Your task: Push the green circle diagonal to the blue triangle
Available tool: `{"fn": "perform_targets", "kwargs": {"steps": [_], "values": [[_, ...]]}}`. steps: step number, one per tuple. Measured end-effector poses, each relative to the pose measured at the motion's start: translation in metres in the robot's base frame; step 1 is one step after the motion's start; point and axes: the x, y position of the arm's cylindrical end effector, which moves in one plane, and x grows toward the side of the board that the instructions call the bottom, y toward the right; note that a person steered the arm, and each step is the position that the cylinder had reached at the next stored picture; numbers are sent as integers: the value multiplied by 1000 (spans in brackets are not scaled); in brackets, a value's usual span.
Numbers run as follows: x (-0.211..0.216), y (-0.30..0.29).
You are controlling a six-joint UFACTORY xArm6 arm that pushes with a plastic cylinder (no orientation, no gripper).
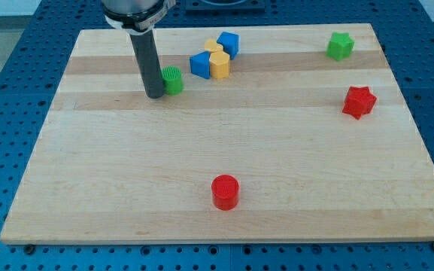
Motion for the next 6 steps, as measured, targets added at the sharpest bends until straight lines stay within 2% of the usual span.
{"fn": "perform_targets", "kwargs": {"steps": [1,2,3,5,6], "values": [[-3,-40],[-37,-61],[-75,-11],[-51,-3],[-20,7]]}}
